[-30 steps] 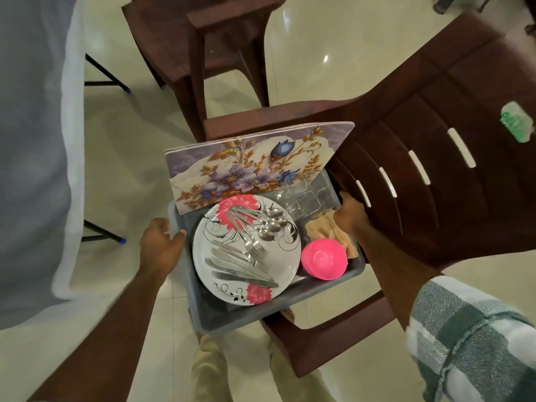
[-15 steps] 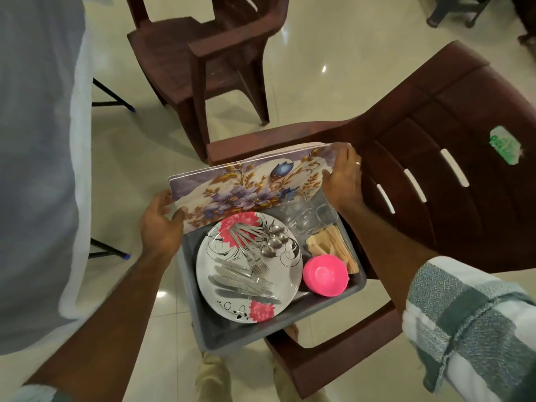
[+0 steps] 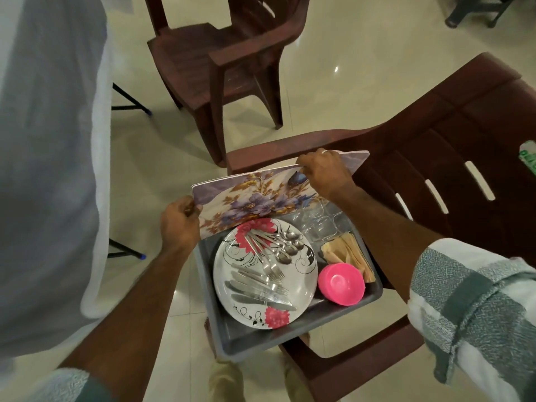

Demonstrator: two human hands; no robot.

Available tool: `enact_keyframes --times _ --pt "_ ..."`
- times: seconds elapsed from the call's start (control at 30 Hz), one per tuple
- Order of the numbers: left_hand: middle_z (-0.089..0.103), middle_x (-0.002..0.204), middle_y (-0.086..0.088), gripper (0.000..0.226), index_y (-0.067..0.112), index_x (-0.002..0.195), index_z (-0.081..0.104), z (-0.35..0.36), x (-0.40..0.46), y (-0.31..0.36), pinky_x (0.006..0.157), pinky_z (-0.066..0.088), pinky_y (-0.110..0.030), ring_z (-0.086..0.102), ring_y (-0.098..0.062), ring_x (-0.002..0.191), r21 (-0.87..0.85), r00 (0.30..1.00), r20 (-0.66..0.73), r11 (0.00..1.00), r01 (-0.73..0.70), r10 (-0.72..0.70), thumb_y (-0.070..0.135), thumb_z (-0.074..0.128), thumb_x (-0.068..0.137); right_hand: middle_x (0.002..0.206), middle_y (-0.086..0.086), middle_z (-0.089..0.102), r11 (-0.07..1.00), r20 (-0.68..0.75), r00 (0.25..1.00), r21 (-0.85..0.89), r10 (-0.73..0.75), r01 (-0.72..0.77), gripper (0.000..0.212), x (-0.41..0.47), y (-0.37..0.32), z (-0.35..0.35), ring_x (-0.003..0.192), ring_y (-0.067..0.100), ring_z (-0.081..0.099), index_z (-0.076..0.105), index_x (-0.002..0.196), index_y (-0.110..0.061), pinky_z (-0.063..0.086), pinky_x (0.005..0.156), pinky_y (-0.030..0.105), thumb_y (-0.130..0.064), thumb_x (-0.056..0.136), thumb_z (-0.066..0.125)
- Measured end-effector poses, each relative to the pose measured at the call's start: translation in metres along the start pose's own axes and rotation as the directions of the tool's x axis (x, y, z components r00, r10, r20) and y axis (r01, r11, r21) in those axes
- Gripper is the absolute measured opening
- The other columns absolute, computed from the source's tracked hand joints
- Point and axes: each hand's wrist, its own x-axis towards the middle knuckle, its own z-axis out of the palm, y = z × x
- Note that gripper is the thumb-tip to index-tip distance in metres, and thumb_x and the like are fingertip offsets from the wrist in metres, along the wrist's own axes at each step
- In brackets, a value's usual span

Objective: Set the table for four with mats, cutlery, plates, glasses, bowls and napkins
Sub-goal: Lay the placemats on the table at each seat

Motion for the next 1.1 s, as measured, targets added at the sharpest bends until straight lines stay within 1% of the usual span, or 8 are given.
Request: enact_keyframes --times 0.37,0.5,0.6,0.67,0.8,0.93,1.0,1.1 --pt "0.07 0.099 -0.002 0.021 0.011 0.11 0.066 -0.054 -0.007 0.034 0.077 0.056 -0.032 0.067 -0.022 0.091 -0.176 1.0 -0.001 0.984 -0.031 0.031 0.003 0.068 0.091 0.105 0.005 0.063 0.993 0.056 0.998 0.117 -0.027 0.021 0.012 -0.008 -0.01 -0.061 0.101 0.024 0.057 0.064 0.109 -0.024 0.054 0.081 0.04 -0.019 0.099 0.058" --pt "0.065 0.114 0.006 0.049 0.02 0.126 0.06 -0.11 -0.028 0.06 0.082 0.051 -0.019 0.06 -0.009 0.102 -0.103 0.991 -0.038 0.986 -0.133 0.13 0.022 0.083 0.083 0.109 0.01 0.067 0.985 0.021 0.985 -0.017 -0.171 0.171 0.021 -0.012 -0.041 -0.112 0.098 0.028 0.059 0.065 0.116 -0.018 0.043 0.087 0.04 -0.012 0.097 0.062" --pt "0.066 0.125 0.002 0.057 0.02 0.129 0.061 -0.162 -0.05 0.092 0.091 0.047 -0.025 0.06 -0.013 0.113 0.047 0.96 -0.048 0.961 -0.274 0.276 0.037 0.084 0.079 0.103 0.009 0.07 0.955 0.003 0.964 -0.131 -0.267 0.265 0.023 -0.015 -0.076 -0.16 0.095 0.03 0.06 0.065 0.112 -0.019 0.042 0.089 0.043 -0.009 0.091 0.065" --pt "0.066 0.129 0.001 0.06 0.022 0.131 0.061 -0.194 -0.061 0.117 0.095 0.048 -0.033 0.062 -0.019 0.116 0.183 0.939 0.066 0.921 -0.344 0.338 0.045 0.081 0.079 0.101 0.008 0.07 0.915 0.012 0.933 -0.188 -0.36 0.356 0.024 -0.016 -0.104 -0.192 0.094 0.031 0.06 0.066 0.11 -0.019 0.043 0.088 0.044 -0.008 0.089 0.065" --pt "0.064 0.131 0.001 0.069 0.038 0.141 0.045 -0.234 -0.075 0.144 0.095 0.052 -0.045 0.061 -0.024 0.117 0.309 0.902 0.366 0.885 -0.349 0.228 0.06 0.069 0.08 0.108 0.0 0.07 0.798 0.109 0.83 -0.234 -0.547 0.556 0.025 -0.017 -0.183 -0.24 0.101 0.025 0.061 0.065 0.114 -0.027 0.042 0.093 0.043 -0.018 0.091 0.062" --pt "0.067 0.122 -0.008 0.044 0.025 0.14 0.053 -0.262 -0.104 0.128 0.086 0.046 -0.033 0.063 -0.029 0.106 0.204 0.931 0.283 0.935 -0.291 0.228 0.025 0.057 0.097 0.1 -0.002 0.071 0.643 0.122 0.674 -0.22 -0.728 0.734 0.02 -0.028 -0.271 -0.261 0.099 0.024 0.062 0.068 0.106 -0.029 0.04 0.096 0.041 -0.02 0.092 0.056" --pt "0.069 0.111 -0.005 0.037 0.022 0.134 0.061 -0.279 -0.123 0.101 0.081 0.043 -0.029 0.063 -0.023 0.097 0.081 0.975 0.149 0.981 -0.178 0.165 0.013 0.057 0.099 0.102 -0.002 0.071 0.59 0.012 0.602 -0.189 -0.798 0.785 0.021 -0.036 -0.303 -0.254 0.102 0.024 0.063 0.069 0.104 -0.026 0.034 0.107 0.041 -0.019 0.091 0.055" --pt "0.068 0.096 0.003 0.026 0.029 0.122 0.067 -0.315 -0.162 0.032 0.078 0.048 -0.034 0.061 -0.017 0.083 -0.164 0.999 0.02 0.986 0.039 -0.037 0.02 0.061 0.098 0.139 0.0 0.059 0.623 -0.356 0.551 -0.126 -0.755 0.772 0.041 -0.052 -0.34 -0.226 0.131 0.022 0.053 0.063 0.125 -0.024 0.02 0.12 0.044 -0.014 0.087 0.057"
